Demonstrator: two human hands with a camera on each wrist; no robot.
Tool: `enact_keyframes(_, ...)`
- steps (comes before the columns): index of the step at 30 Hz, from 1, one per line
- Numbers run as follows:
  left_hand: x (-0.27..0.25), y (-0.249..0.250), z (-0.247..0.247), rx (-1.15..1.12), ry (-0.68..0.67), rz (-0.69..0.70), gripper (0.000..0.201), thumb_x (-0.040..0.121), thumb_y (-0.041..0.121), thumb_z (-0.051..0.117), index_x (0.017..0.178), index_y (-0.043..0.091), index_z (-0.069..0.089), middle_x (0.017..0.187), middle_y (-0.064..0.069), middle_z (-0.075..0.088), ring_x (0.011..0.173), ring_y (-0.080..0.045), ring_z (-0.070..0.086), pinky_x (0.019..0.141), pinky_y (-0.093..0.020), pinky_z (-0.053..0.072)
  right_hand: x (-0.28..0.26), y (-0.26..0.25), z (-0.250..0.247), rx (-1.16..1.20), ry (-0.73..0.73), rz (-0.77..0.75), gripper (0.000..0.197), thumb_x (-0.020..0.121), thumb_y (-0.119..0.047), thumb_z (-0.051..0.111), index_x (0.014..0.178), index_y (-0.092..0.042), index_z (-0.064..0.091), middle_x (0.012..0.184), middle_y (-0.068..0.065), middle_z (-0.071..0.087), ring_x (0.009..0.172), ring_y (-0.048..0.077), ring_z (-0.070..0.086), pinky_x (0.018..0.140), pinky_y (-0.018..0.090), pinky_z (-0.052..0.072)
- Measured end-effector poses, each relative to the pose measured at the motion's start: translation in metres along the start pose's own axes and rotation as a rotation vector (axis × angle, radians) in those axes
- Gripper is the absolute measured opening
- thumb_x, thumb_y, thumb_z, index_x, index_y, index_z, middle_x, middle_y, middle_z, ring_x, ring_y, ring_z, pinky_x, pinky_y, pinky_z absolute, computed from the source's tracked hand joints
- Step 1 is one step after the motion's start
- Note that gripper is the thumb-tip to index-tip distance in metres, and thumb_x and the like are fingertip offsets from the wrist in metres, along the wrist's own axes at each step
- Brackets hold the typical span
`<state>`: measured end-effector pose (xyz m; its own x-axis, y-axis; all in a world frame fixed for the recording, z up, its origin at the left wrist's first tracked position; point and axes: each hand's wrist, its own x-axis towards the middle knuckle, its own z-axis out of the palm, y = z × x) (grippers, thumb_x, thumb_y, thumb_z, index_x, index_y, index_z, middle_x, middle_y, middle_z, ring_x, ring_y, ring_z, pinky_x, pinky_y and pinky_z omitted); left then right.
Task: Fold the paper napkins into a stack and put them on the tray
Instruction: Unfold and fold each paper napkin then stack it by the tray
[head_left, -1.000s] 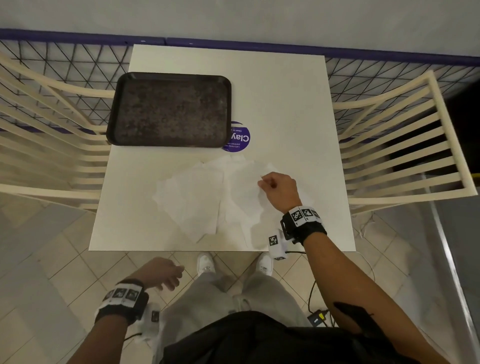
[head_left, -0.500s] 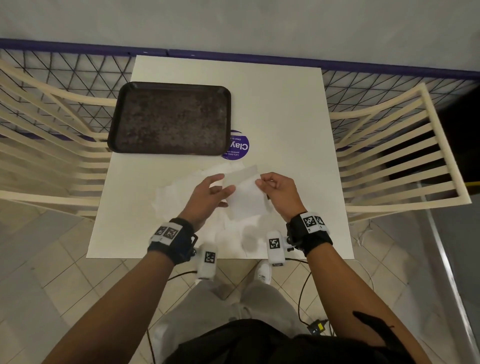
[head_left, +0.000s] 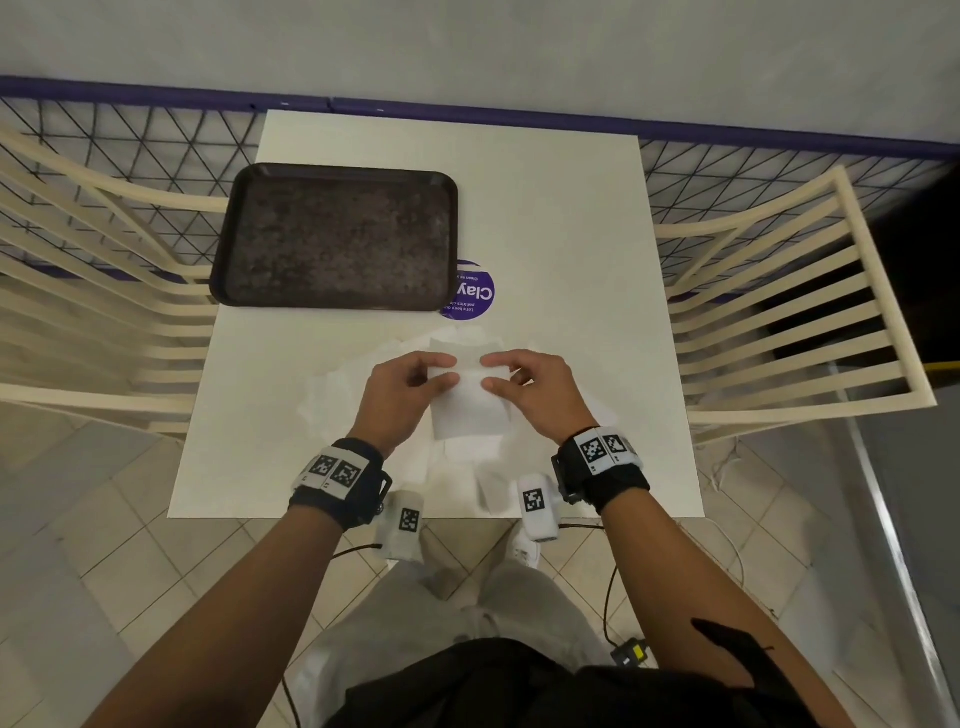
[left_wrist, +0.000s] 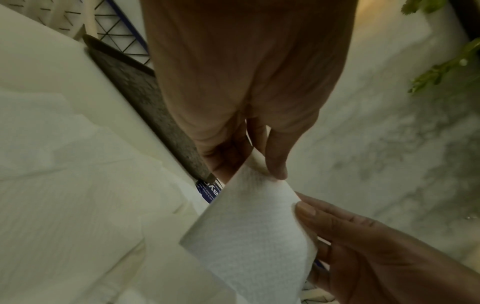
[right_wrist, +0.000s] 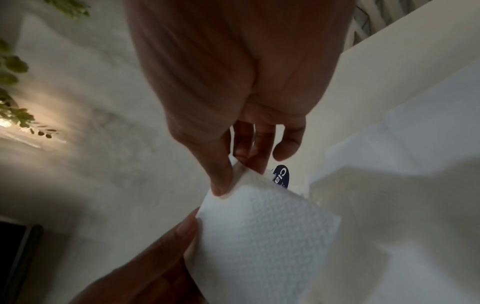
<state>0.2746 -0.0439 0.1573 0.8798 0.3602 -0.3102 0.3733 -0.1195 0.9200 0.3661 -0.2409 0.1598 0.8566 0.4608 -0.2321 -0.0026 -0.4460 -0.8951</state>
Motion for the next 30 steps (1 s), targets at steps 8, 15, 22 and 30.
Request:
enact_keyframes(8,0.002,-0.001,-0.003,0.189,0.075,0.114,0.009,0.094,0.024,0.076,0.102,0.021,0.080,0.097,0.008,0.076,0.091,-0.013,0.069,0.085,-0.022,0.055,-0.001,-0.004,0.002,-0.078,0.074,-0.050,0.010,0.089,-0.027,0.077,0.098,-0.029,0.080,0.093,0.000,0.066,0.079,0.014,0.058,0.076,0.018,0.047)
enact_keyframes(15,0.003,-0.002,-0.002,0.345,0.126,0.211,0.007,0.095,0.026,0.075,0.101,0.025,0.079,0.103,0.007,0.059,0.087,-0.005,0.059,0.073,-0.007,0.041,0.003,-0.013,0.006,-0.279,0.070,-0.078,0.020,0.084,-0.050,0.075,0.102,-0.042,0.075,0.111,-0.009,0.054,0.110,0.015,0.047,0.092,0.032,0.040)
enact_keyframes(22,-0.001,0.000,0.001,0.316,0.084,0.274,0.007,0.102,0.018,0.065,0.099,0.023,0.069,0.104,0.006,0.071,0.094,-0.010,0.064,0.075,-0.011,0.043,0.008,-0.025,0.022,-0.355,0.045,-0.062,0.005,0.090,-0.047,0.068,0.089,-0.042,0.069,0.104,-0.017,0.068,0.102,0.009,0.058,0.099,0.047,0.038)
enact_keyframes(30,0.000,-0.002,-0.001,0.253,0.143,0.185,0.011,0.108,0.021,0.052,0.103,0.024,0.062,0.097,0.004,0.068,0.086,-0.005,0.060,0.071,-0.012,0.042,0.005,-0.015,0.009,-0.022,0.122,0.018,0.011,0.094,-0.020,0.068,0.094,-0.019,0.079,0.079,0.000,0.074,0.066,0.012,0.064,0.079,0.034,0.057)
